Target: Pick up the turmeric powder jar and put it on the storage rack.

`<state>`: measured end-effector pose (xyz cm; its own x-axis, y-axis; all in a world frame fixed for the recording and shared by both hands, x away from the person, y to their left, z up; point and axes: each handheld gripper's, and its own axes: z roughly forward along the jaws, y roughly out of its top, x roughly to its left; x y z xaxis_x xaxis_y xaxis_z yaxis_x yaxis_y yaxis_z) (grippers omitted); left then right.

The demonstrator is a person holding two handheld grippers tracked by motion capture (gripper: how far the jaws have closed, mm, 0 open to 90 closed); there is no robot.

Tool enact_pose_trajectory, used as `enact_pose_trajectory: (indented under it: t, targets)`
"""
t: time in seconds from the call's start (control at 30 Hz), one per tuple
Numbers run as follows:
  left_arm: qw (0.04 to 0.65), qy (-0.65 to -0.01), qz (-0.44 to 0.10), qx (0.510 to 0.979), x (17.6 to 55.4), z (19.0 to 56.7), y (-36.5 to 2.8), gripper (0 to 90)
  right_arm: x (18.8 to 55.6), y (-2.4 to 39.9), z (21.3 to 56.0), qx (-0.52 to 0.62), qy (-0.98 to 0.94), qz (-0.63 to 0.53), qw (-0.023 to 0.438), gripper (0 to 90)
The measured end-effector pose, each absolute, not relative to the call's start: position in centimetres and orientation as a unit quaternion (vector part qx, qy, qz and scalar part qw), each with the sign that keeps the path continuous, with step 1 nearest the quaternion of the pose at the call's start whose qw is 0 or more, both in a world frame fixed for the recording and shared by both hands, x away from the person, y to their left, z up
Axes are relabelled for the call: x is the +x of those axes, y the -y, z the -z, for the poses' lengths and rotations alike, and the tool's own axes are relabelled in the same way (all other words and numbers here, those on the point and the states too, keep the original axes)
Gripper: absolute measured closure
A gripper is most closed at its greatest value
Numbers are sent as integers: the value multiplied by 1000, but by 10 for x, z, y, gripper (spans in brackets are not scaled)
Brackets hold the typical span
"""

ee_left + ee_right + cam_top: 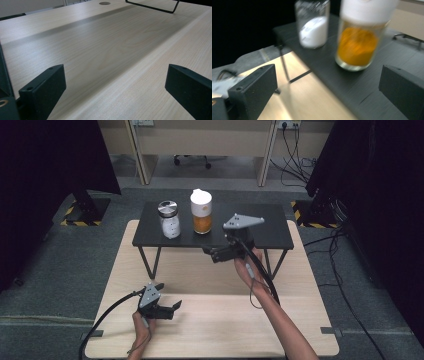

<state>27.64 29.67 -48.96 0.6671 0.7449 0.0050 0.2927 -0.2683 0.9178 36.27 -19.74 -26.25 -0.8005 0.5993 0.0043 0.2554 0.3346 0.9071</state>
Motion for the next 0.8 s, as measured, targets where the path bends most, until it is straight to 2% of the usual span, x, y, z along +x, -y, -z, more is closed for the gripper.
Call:
enact_pose_trajectory:
  t: [0.43, 0.8]
  targets:
    - [500, -338, -226, 765, 276, 489, -297, 25, 319, 232, 334, 231, -818, -516, 105, 19]
    - [499, -337, -226, 765, 276, 489, -296, 24, 303, 260, 385, 250, -810, -521, 102, 20]
